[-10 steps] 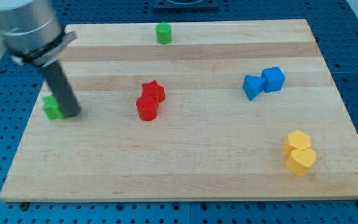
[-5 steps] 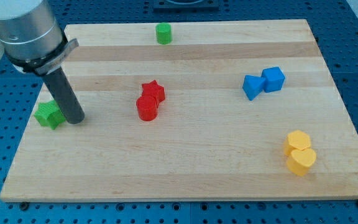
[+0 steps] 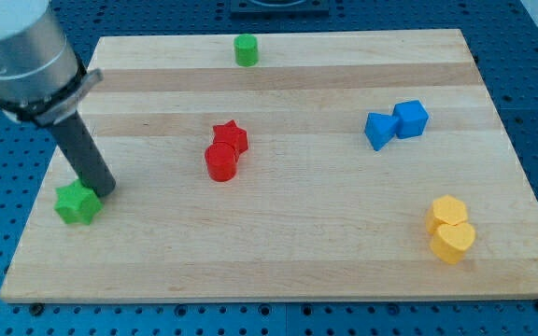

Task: Move the green star to the bottom left

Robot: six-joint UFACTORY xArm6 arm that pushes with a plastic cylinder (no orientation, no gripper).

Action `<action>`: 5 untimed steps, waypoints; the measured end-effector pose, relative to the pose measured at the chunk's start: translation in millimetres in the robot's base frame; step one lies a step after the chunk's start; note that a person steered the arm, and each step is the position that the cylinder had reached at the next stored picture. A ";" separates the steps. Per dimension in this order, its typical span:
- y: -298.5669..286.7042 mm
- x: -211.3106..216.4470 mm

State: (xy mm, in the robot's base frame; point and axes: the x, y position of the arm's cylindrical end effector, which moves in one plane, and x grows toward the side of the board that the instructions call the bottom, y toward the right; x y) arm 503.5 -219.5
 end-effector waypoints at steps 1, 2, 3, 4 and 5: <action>0.7 10.2; 4.9 -21.3; -32.6 -20.2; -21.7 14.1; -11.4 -16.0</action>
